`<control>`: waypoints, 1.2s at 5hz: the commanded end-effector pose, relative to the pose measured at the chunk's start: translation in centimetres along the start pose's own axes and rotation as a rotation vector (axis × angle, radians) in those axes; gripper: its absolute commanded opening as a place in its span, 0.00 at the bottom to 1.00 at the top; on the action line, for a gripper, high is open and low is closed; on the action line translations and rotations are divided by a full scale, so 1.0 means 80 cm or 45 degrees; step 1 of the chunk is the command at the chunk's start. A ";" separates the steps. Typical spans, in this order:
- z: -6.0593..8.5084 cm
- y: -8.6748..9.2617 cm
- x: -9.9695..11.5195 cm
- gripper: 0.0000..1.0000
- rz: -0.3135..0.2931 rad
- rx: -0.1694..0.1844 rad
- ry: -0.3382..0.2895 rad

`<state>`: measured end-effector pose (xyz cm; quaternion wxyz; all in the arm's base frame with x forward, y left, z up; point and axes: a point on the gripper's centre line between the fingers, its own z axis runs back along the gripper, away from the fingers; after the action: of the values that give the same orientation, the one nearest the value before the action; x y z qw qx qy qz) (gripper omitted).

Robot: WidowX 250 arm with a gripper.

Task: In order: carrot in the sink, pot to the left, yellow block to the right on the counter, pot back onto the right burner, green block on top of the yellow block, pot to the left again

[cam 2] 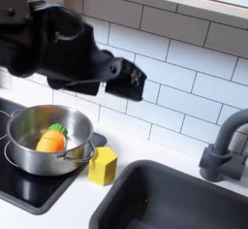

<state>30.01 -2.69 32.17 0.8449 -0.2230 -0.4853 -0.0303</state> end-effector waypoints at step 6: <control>-0.001 -0.021 0.023 1.00 -0.383 0.379 0.229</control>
<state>30.62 -3.85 34.20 0.8946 -0.0158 -0.4340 -0.1056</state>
